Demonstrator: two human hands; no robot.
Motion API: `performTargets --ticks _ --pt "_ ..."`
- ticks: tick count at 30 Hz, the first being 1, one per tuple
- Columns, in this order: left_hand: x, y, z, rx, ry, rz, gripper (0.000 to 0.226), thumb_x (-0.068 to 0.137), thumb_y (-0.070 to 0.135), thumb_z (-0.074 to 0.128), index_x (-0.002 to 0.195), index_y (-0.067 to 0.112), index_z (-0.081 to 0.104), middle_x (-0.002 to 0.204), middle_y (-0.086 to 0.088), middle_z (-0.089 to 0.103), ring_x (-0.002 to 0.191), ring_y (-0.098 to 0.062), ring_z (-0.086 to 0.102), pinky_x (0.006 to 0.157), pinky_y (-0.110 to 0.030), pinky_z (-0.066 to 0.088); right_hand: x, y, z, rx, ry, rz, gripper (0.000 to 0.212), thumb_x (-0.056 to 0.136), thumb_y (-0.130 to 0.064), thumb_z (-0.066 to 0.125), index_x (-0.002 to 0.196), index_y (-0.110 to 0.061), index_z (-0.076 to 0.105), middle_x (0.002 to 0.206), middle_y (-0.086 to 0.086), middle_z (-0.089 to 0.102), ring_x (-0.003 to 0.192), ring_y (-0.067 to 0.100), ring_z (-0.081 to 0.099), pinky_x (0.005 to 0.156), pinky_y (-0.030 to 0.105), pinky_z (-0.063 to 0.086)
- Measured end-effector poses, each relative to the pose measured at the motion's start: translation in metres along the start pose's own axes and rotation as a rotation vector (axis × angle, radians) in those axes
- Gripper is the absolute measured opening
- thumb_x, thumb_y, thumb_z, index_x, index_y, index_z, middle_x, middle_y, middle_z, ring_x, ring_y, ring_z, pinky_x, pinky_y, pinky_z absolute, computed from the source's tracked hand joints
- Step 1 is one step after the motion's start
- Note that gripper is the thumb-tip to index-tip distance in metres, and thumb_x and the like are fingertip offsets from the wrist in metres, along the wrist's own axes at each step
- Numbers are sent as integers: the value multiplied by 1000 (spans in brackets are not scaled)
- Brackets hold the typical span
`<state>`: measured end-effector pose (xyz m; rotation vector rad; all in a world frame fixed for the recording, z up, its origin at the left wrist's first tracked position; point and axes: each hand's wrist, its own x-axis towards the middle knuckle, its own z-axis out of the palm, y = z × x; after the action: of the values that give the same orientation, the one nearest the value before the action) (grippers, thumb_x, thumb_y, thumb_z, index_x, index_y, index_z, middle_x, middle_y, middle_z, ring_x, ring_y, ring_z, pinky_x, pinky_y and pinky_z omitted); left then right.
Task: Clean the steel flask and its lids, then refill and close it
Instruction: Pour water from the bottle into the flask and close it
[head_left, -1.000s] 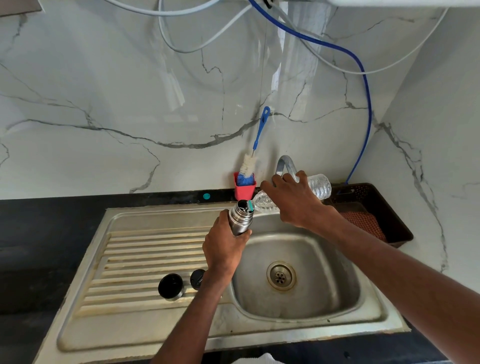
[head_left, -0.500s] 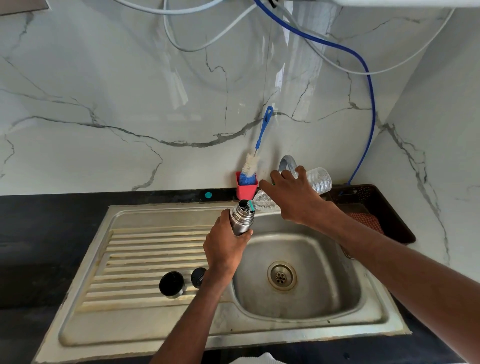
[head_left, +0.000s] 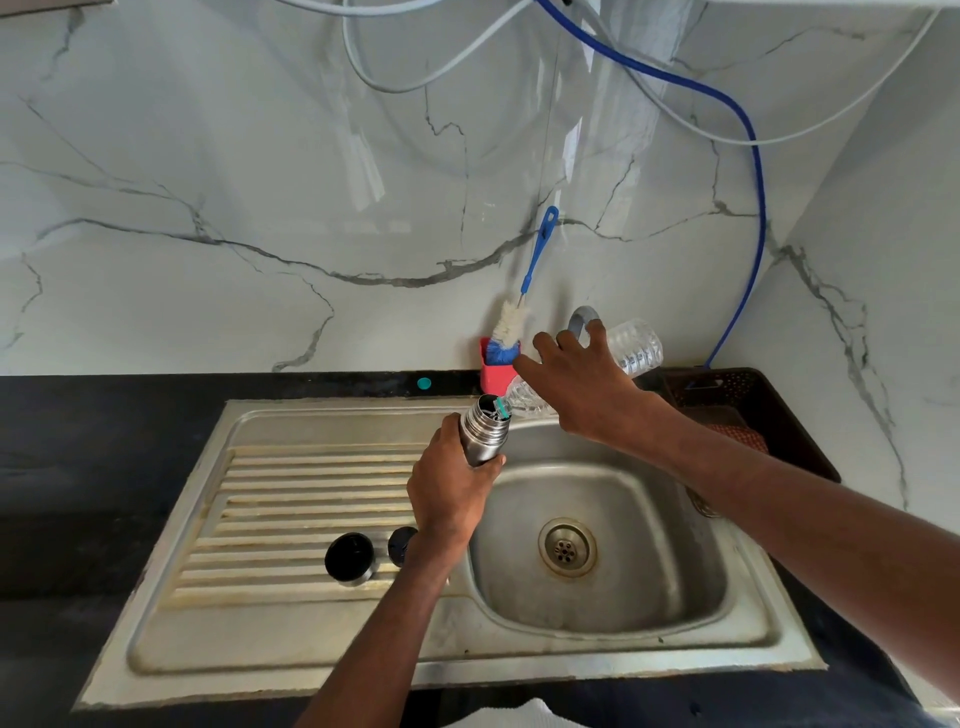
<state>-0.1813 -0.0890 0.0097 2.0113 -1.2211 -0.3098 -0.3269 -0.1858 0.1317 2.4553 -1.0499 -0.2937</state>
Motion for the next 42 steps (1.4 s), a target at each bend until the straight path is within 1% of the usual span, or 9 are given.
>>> performTargets --ticks 4,7,12,17,23,27,30,34,42 --pt "-1 -3 -2 -5 6 -14 51 74 47 90 109 32 57 99 12 72 86 -19 71 73 -38 57 4 -8 -6 -13 -3 -8 72 72 -2 68 139 -14 45 127 13 52 111 36 56 109 69 30" --pt "-1 -5 -5 -3 12 -32 51 75 46 89 111 32 56 101 11 72 88 -19 71 73 -36 54 5 -18 -19 -60 25 -5 65 69 -2 72 129 -13 53 124 13 54 107 36 58 107 73 28" --pt "-2 -8 -11 -26 22 -53 50 75 48 88 110 32 56 99 11 72 87 -19 70 70 -32 48 16 -34 -45 -105 -76 0 62 80 -13 71 139 -17 50 142 9 42 124 37 51 114 73 17" --pt "-2 -15 -18 -38 30 -70 53 75 48 88 115 31 57 103 11 73 90 -19 71 75 -37 56 25 -48 -62 -214 -83 -105 59 87 -23 69 141 -15 47 139 8 45 124 38 50 114 75 16" --pt "2 -34 -34 -78 62 -99 52 75 50 86 113 32 57 101 11 73 89 -19 71 76 -38 57 38 -68 -86 -221 -41 -126 63 89 -16 68 142 -6 36 133 11 47 119 36 54 114 73 18" --pt "8 -43 -46 -93 75 -111 53 75 48 88 116 31 58 105 10 73 92 -17 72 77 -35 57 49 -83 -98 -250 36 -192 64 86 -18 72 141 -10 40 135 10 51 119 38 55 115 73 18" --pt "13 -48 -57 -101 87 -117 54 75 47 88 117 31 59 104 11 73 90 -15 71 72 -29 49 57 -96 -104 -306 89 -271 52 90 -14 67 138 -14 48 133 6 53 121 37 54 115 76 10" --pt "19 -59 -70 -106 101 -121 51 75 48 87 114 33 57 102 12 72 89 -16 70 72 -31 50 67 -109 -113 -380 180 -317 40 90 -12 63 130 -17 58 124 1 56 118 34 54 116 76 1" --pt "29 -78 -95 -120 125 -129 52 76 46 87 116 31 58 104 12 73 90 -15 70 72 -29 46 80 -128 -130 -340 215 -321 42 88 -11 63 129 -17 60 126 2 55 122 34 52 117 74 -1"
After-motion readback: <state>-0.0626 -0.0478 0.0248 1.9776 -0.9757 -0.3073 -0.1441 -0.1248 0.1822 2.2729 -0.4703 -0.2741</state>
